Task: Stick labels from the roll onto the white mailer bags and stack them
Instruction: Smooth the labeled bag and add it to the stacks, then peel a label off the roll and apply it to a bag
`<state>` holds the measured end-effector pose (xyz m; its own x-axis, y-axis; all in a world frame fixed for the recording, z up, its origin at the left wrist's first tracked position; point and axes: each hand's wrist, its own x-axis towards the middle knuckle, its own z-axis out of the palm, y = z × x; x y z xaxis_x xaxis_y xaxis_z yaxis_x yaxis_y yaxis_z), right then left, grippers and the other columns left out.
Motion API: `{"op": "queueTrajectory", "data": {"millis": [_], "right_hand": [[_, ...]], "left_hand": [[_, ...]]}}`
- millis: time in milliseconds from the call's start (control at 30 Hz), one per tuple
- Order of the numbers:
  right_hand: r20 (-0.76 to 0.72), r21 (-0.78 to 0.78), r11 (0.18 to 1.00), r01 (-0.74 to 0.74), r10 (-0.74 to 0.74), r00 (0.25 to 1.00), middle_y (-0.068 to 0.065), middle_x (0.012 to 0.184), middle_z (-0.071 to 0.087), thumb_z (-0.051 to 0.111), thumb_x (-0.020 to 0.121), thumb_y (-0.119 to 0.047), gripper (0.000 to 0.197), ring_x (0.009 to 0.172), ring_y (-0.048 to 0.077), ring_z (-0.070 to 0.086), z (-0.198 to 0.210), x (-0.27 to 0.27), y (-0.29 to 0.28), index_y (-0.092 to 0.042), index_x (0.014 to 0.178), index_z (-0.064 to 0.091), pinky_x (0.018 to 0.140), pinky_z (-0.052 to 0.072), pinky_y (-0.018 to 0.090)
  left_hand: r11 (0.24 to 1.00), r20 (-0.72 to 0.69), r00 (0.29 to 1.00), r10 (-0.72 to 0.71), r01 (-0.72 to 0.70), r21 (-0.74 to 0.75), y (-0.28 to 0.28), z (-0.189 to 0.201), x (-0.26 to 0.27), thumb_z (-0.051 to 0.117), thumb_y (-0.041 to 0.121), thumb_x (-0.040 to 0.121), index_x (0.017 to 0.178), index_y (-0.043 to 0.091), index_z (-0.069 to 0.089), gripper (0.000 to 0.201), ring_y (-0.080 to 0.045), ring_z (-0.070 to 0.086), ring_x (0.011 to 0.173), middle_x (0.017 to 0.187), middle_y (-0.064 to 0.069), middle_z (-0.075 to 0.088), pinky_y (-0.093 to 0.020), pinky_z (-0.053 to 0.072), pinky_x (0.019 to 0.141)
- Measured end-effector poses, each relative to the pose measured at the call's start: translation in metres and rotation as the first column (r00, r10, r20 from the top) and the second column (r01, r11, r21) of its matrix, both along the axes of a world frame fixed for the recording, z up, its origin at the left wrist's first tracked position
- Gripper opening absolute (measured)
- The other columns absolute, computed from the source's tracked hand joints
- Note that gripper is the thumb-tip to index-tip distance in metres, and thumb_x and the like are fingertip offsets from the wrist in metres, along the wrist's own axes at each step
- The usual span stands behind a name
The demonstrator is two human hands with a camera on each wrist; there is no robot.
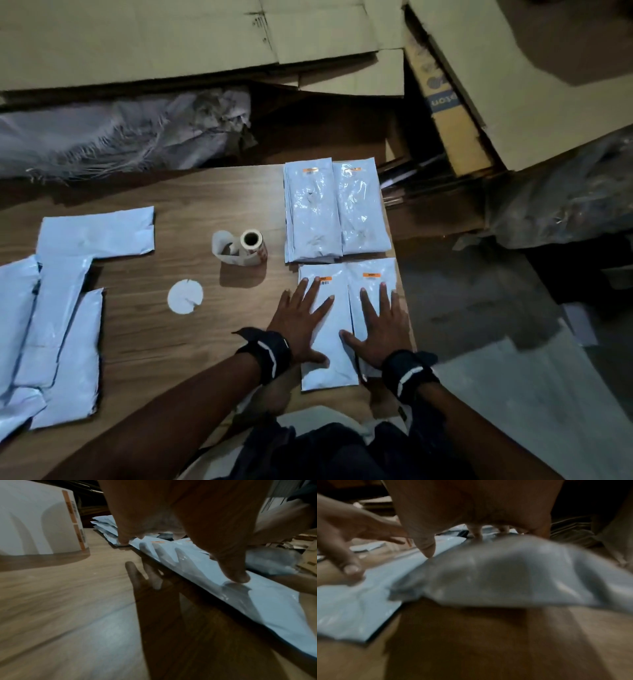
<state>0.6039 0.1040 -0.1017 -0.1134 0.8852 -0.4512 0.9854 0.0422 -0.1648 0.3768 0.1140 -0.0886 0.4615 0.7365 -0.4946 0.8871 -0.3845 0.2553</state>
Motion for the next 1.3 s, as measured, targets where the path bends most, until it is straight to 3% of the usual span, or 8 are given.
{"op": "queueTrajectory", "data": {"millis": [200, 367, 567, 767, 900, 1033, 1167, 1300], "right_hand": [[-0.014, 0.056, 0.997, -0.056, 0.057, 0.998, 0.0, 0.159, -0.028, 0.03, 0.077, -0.088, 0.1, 0.147, 0.028, -0.021, -0.005, -0.001, -0.003, -0.038, 0.152, -0.012, 0.117, -0.002, 0.053], [-0.012, 0.032, 0.995, -0.09, 0.091, 0.996, -0.002, 0.157, -0.033, 0.027, 0.075, -0.09, 0.101, 0.145, 0.026, -0.026, -0.003, 0.004, 0.001, -0.04, 0.15, -0.018, 0.117, -0.005, 0.052], [-0.028, 0.048, 0.995, -0.093, 0.094, 0.995, -0.002, 0.159, -0.027, 0.029, 0.074, -0.091, 0.101, 0.147, 0.027, -0.021, -0.005, 0.005, 0.001, -0.04, 0.151, -0.013, 0.117, -0.005, 0.053], [0.023, 0.041, 0.994, -0.104, 0.103, 0.994, 0.001, 0.157, -0.032, 0.023, 0.073, -0.092, 0.104, 0.146, 0.028, -0.024, 0.005, -0.002, 0.0, -0.036, 0.151, -0.018, 0.119, -0.005, 0.056], [-0.029, 0.234, 0.963, -0.138, 0.149, 0.988, 0.008, 0.163, -0.011, 0.027, 0.081, -0.083, 0.097, 0.15, 0.03, -0.01, 0.024, -0.021, -0.006, -0.027, 0.156, 0.001, 0.118, -0.002, 0.054], [-0.071, 0.332, 0.931, -0.149, 0.183, 0.981, 0.008, 0.164, -0.001, 0.027, 0.089, -0.074, 0.085, 0.15, 0.031, 0.001, 0.034, -0.051, -0.001, -0.025, 0.156, 0.012, 0.119, 0.004, 0.054], [-0.115, 0.383, 0.902, -0.199, 0.26, 0.959, 0.01, 0.164, -0.002, 0.037, 0.09, -0.068, 0.082, 0.15, 0.031, -0.002, 0.042, -0.088, 0.007, -0.024, 0.156, 0.015, 0.118, 0.008, 0.055], [-0.14, 0.427, 0.873, -0.235, 0.321, 0.937, 0.013, 0.163, 0.005, 0.045, 0.09, -0.063, 0.081, 0.15, 0.032, 0.002, 0.052, -0.137, 0.012, -0.02, 0.154, 0.024, 0.118, 0.011, 0.056]], "left_hand": [[0.998, -0.017, 0.999, 0.049, -0.05, -0.031, -0.008, -0.007, 0.007, 0.057, 0.092, 0.053, 0.153, 0.031, -0.017, 0.138, -0.033, -0.035, 0.141, 0.155, -0.011, -0.035, -0.062, 0.001, 0.115], [0.994, -0.018, 0.996, 0.088, -0.089, -0.058, -0.013, -0.008, 0.009, 0.058, 0.091, 0.053, 0.151, 0.032, -0.021, 0.139, -0.032, -0.037, 0.14, 0.152, -0.009, -0.04, -0.061, -0.001, 0.116], [0.991, -0.025, 0.994, 0.102, -0.104, -0.087, -0.013, -0.005, 0.011, 0.065, 0.086, 0.054, 0.152, 0.03, -0.019, 0.141, -0.034, -0.033, 0.142, 0.15, -0.01, -0.042, -0.06, -0.001, 0.115], [0.989, -0.011, 0.993, 0.114, -0.115, -0.09, -0.013, -0.002, 0.01, 0.066, 0.085, 0.054, 0.152, 0.029, -0.017, 0.141, -0.035, -0.032, 0.142, 0.152, -0.01, -0.039, -0.059, -0.002, 0.116], [0.986, 0.094, 0.988, 0.124, -0.134, 0.099, -0.017, 0.013, -0.001, 0.046, 0.087, 0.072, 0.154, 0.032, -0.01, 0.113, -0.033, -0.02, 0.147, 0.16, -0.006, -0.026, -0.059, 0.005, 0.116], [0.916, 0.206, 0.962, 0.178, -0.238, 0.321, -0.022, 0.024, -0.023, 0.039, 0.066, 0.09, 0.156, 0.029, 0.006, 0.083, -0.033, 0.001, 0.15, 0.163, -0.006, -0.008, -0.058, 0.016, 0.115], [0.867, 0.202, 0.957, 0.209, -0.277, 0.414, -0.025, 0.032, -0.055, 0.044, 0.05, 0.089, 0.157, 0.025, 0.008, 0.081, -0.034, 0.004, 0.15, 0.164, -0.009, 0.0, -0.058, 0.013, 0.117], [0.799, 0.227, 0.922, 0.313, -0.385, 0.462, -0.033, 0.036, -0.097, 0.042, 0.046, 0.091, 0.156, 0.022, 0.008, 0.077, -0.034, 0.002, 0.15, 0.163, -0.01, 0.007, -0.058, 0.011, 0.116]]}}
